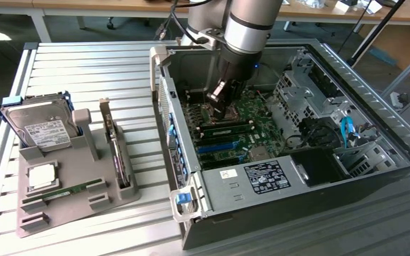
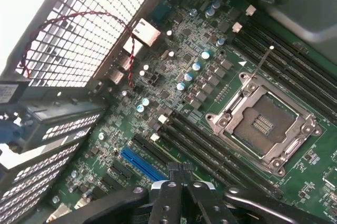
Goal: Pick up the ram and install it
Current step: 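Press down the ram until it locks into place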
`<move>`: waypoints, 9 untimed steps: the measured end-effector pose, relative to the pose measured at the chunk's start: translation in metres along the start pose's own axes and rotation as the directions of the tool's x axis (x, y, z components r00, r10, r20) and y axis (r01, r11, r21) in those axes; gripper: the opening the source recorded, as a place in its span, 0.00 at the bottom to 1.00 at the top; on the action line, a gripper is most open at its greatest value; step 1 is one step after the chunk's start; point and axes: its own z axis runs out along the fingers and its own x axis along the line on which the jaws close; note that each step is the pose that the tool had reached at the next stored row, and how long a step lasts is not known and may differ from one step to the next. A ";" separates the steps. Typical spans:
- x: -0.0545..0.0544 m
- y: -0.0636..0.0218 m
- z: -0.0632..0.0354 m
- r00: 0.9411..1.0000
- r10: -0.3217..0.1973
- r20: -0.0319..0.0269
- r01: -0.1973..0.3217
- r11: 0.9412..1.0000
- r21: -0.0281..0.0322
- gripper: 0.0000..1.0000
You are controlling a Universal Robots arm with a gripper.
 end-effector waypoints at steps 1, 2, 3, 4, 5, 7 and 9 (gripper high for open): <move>0.000 0.0000 0.0000 1.000 0.006 0.001 -0.006 1.000 -0.002 0.11; 0.000 0.0000 0.0001 1.000 0.014 0.001 -0.014 1.000 -0.004 0.11; 0.000 0.0000 0.0001 1.000 0.030 0.001 -0.030 1.000 -0.006 0.11; 0.000 0.0000 0.0001 0.999 0.047 0.000 -0.047 0.999 -0.008 0.11; 0.000 0.0000 0.0001 0.998 0.067 0.000 -0.067 0.998 -0.010 0.11; 0.000 0.0000 0.0001 0.995 0.102 -0.002 -0.102 0.995 -0.013 0.11; 0.000 0.0000 0.0001 0.989 0.148 -0.004 -0.148 0.989 -0.018 0.11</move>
